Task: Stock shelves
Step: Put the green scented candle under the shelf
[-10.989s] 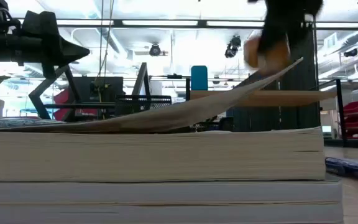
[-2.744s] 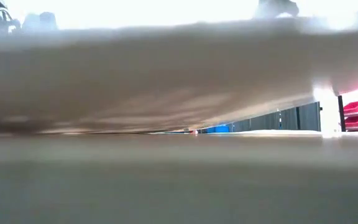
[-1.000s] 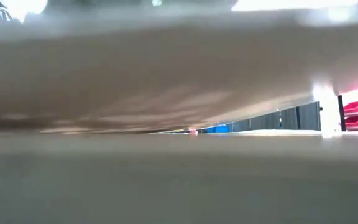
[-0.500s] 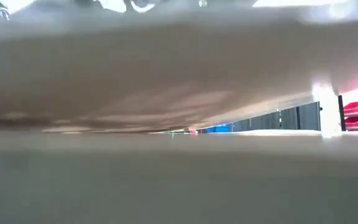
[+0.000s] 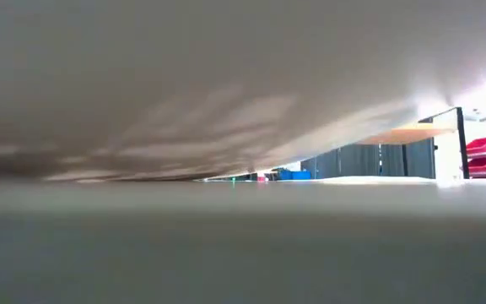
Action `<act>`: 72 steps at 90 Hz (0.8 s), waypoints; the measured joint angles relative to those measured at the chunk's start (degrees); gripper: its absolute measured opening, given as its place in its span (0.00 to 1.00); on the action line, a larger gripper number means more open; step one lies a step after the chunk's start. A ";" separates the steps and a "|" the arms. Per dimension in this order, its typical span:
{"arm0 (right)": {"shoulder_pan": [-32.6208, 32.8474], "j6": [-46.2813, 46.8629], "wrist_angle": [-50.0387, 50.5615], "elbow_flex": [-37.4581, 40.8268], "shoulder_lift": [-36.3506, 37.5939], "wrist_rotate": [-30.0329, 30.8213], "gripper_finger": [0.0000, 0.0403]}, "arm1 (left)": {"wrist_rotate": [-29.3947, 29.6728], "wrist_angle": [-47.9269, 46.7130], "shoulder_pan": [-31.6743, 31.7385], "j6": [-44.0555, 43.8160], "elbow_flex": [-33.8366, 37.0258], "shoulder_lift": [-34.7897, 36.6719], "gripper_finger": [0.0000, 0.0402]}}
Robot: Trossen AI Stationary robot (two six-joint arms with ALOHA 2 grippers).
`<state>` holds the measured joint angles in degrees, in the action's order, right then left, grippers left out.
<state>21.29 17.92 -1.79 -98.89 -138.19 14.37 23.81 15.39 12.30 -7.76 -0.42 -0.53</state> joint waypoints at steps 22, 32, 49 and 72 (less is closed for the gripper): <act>0.12 -2.02 11.17 -0.01 10.04 3.54 0.64 | 0.00 0.01 0.01 0.00 0.01 0.00 0.00; 0.12 -3.92 24.73 -0.01 16.45 8.98 0.64 | 0.00 -0.10 -0.01 0.01 0.00 0.02 0.00; -1.16 1.41 42.45 6.78 27.47 19.02 0.64 | 0.02 -0.06 0.01 -0.01 0.01 0.02 0.00; -3.05 25.80 23.57 38.93 38.53 21.71 0.64 | 0.00 -0.02 0.00 0.01 -0.01 0.02 0.00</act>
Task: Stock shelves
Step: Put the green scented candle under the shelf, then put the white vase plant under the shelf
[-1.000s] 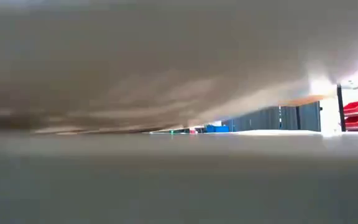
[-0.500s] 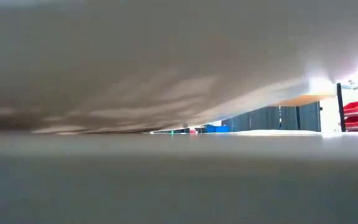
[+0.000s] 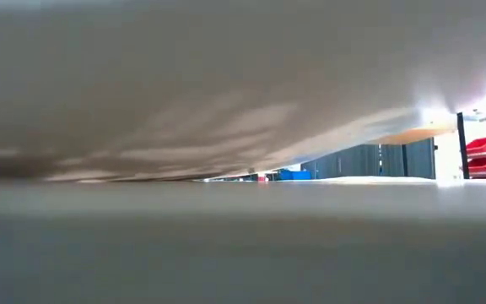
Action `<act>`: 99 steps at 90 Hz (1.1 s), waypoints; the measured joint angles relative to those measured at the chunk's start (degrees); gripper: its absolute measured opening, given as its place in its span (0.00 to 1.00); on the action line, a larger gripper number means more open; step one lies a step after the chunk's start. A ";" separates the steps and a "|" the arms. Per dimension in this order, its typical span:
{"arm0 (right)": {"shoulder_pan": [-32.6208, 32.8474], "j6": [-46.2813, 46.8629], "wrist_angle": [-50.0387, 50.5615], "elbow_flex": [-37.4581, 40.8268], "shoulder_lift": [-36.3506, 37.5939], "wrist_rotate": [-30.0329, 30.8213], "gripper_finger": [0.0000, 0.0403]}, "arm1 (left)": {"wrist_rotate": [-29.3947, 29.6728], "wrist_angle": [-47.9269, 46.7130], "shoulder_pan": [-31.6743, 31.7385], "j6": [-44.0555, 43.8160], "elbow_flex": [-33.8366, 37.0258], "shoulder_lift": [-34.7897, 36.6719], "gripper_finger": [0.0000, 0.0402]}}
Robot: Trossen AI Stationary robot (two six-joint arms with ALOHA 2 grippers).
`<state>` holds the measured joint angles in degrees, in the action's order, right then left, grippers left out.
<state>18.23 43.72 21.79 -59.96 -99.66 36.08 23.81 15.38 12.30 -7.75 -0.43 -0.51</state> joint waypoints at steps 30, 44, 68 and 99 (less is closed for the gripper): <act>-12.76 12.60 -16.38 6.24 -7.08 8.00 0.64 | 0.02 -0.01 0.01 -0.01 0.02 -0.02 0.00; -18.73 8.94 -17.55 4.72 -11.31 7.73 0.64 | 0.03 0.04 0.01 -0.01 0.02 -0.01 0.00; -24.95 3.92 -24.53 4.45 -11.75 7.61 0.72 | 0.02 -0.05 0.01 0.00 0.00 -0.01 0.00; -24.64 1.99 -26.08 4.45 -11.75 9.39 0.95 | 0.02 -0.04 -0.01 0.00 0.02 0.00 0.00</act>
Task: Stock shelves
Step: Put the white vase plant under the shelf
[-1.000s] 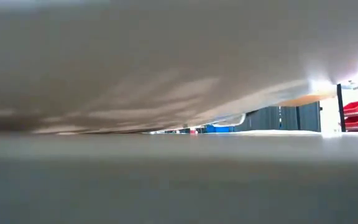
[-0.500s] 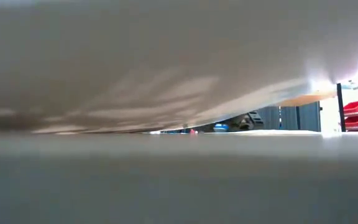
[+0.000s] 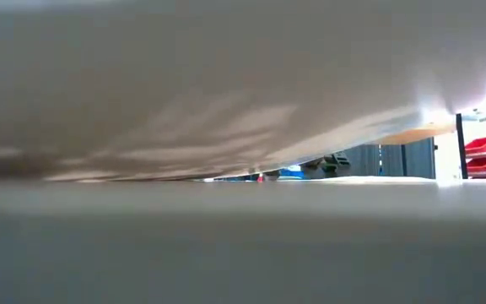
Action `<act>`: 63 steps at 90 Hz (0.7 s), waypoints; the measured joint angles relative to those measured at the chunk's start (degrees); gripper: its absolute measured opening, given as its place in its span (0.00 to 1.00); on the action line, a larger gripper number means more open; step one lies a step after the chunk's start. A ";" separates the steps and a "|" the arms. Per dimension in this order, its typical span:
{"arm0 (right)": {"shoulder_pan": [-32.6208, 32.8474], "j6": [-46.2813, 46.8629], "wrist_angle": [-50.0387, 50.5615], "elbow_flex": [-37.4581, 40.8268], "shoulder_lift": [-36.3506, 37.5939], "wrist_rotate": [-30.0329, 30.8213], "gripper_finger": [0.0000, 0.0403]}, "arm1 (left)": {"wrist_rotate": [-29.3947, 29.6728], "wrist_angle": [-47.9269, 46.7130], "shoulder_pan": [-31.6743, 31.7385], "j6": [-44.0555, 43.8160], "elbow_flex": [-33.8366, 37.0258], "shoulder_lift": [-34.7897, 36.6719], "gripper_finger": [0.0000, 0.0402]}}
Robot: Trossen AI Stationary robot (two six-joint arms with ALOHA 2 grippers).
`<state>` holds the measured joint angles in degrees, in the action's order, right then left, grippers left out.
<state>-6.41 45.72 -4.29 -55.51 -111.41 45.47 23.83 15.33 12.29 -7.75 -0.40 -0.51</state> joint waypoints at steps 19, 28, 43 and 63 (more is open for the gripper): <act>3.67 -1.40 3.79 -0.02 4.19 0.22 0.90 | 0.00 -0.01 0.01 0.00 -0.02 0.00 0.00; 5.85 -1.40 7.87 -0.01 7.84 0.09 0.87 | -0.02 0.02 0.02 0.00 0.00 0.00 0.00; 8.55 -1.92 13.46 -0.02 12.91 -4.51 0.85 | -0.04 0.00 0.00 0.00 -0.01 -0.02 0.00; 9.09 -0.68 14.44 0.13 8.84 -8.60 0.79 | 0.00 0.09 0.02 -0.02 0.00 -0.02 0.00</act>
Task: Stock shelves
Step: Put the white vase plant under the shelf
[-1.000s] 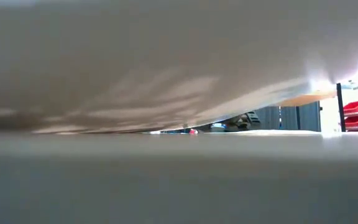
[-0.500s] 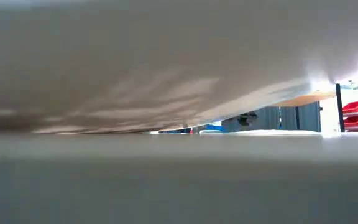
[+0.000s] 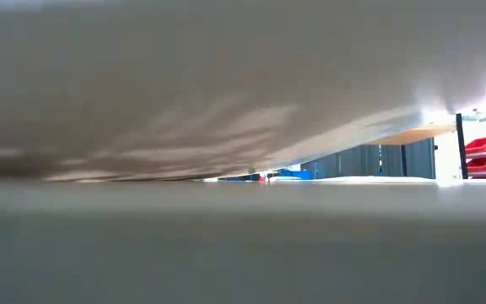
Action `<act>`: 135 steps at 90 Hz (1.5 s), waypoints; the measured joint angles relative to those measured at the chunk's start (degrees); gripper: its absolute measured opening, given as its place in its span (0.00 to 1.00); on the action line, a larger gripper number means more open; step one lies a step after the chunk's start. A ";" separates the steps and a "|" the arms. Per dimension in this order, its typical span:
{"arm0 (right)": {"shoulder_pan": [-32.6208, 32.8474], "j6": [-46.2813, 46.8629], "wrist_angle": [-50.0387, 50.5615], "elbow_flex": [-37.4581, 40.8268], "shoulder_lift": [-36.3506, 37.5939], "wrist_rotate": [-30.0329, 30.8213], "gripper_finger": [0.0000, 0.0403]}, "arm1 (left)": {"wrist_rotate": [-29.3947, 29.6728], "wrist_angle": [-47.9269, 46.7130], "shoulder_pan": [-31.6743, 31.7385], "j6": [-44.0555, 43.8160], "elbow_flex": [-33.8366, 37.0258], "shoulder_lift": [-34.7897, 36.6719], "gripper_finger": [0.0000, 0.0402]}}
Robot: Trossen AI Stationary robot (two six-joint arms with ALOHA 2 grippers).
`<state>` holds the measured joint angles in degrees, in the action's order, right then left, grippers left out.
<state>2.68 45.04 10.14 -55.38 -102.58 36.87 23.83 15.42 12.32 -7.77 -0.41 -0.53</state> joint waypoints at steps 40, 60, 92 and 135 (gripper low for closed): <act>-6.73 3.31 -8.34 -0.02 -7.99 0.87 0.35 | -0.01 -0.06 0.00 0.02 0.00 0.02 0.00; -4.82 0.39 -3.51 -0.02 -4.26 -3.56 0.33 | -0.02 -0.04 -0.02 0.02 0.00 0.00 0.00; 5.50 -14.24 -7.19 -0.02 7.65 -8.49 0.33 | -0.02 -0.07 -0.02 0.02 -0.01 0.01 0.00; 10.60 -39.88 -41.65 -14.02 -13.08 -32.76 0.36 | 0.00 -0.10 -0.02 0.02 0.00 0.00 0.00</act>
<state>13.28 5.16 -31.51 -69.40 -115.65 4.11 23.83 15.32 12.29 -7.75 -0.41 -0.54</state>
